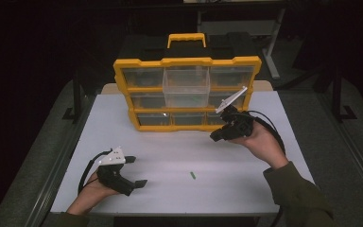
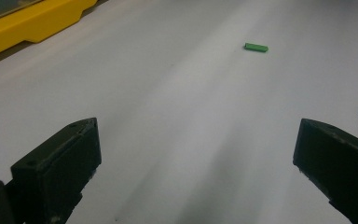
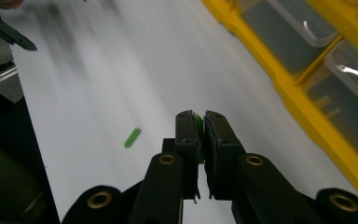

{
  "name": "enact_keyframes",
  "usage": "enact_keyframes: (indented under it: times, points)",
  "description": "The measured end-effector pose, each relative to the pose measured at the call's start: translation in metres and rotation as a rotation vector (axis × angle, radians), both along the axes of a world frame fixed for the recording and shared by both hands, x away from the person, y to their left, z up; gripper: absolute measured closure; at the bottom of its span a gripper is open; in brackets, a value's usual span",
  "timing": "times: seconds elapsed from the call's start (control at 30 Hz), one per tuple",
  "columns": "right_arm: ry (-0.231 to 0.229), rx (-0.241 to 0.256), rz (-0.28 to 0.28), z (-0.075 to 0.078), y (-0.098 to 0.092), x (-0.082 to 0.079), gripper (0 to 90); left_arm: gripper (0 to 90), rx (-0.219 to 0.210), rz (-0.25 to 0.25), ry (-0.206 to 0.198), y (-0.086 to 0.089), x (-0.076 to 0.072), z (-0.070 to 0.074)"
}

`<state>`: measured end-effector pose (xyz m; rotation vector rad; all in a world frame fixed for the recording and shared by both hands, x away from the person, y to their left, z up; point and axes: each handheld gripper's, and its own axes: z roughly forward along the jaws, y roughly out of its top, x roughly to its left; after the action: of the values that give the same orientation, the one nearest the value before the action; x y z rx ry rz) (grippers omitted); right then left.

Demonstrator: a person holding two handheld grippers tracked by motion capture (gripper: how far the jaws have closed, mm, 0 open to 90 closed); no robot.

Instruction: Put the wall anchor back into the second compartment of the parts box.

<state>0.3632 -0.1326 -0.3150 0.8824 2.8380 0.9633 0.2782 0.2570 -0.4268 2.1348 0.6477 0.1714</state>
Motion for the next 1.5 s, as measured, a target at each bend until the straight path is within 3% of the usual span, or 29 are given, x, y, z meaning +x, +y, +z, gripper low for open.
enact_keyframes:
  times: [0.57,0.97,1.5]
  points:
    - [-0.034,0.021,-0.033,0.056,-0.017,0.009,84.0,0.7,-0.005,0.004,0.002,-0.001,0.0,0.0]
    - [-0.086,0.053,-0.055,0.101,-0.026,0.016,84.1,0.7,-0.004,0.0,0.002,-0.001,0.0,0.0]
    - [-0.134,0.101,-0.087,0.151,-0.026,0.027,84.1,0.7,0.0,-0.003,0.002,-0.001,0.0,0.0]
